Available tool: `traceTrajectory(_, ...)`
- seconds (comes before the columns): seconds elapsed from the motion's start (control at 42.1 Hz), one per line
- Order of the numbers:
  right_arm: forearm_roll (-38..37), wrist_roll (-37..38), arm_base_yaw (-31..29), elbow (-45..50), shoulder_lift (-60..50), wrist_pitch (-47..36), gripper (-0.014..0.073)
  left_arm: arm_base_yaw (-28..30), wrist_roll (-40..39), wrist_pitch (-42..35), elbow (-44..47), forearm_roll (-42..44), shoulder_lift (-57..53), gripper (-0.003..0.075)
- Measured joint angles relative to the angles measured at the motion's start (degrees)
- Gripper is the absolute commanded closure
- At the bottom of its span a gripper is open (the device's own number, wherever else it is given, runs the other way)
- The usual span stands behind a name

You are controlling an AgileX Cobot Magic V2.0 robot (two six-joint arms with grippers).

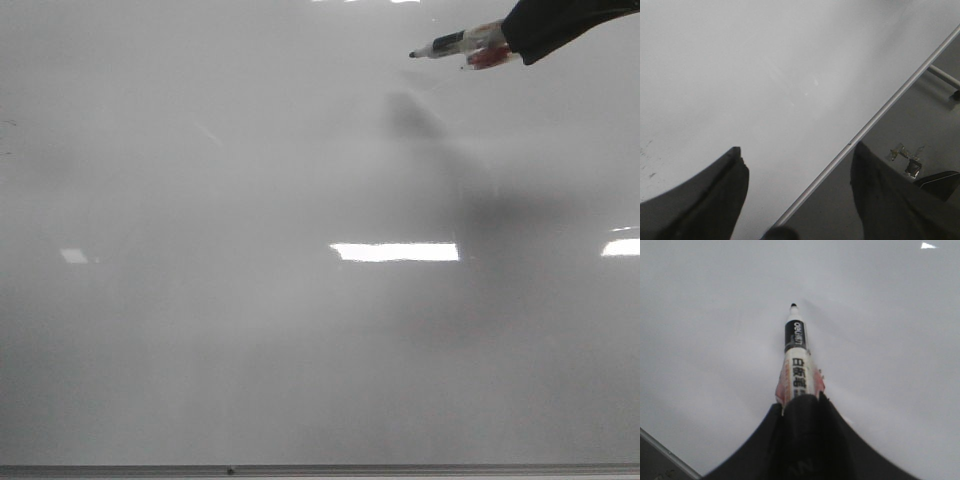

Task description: Write number 9 on whiteboard

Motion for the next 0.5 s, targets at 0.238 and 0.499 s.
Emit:
traceTrajectory(0.238, 0.00, 0.00, 0.00, 0.00, 3.70, -3.02, 0.0652, 0.00, 0.00, 0.00, 0.08, 0.00, 0.00, 0.0281)
traceTrajectory(0.499, 0.00, 0.00, 0.11, -3.81, 8.28, -1.00, 0.0652, 0.00, 0.00, 0.00, 0.08, 0.00, 0.00, 0.0281)
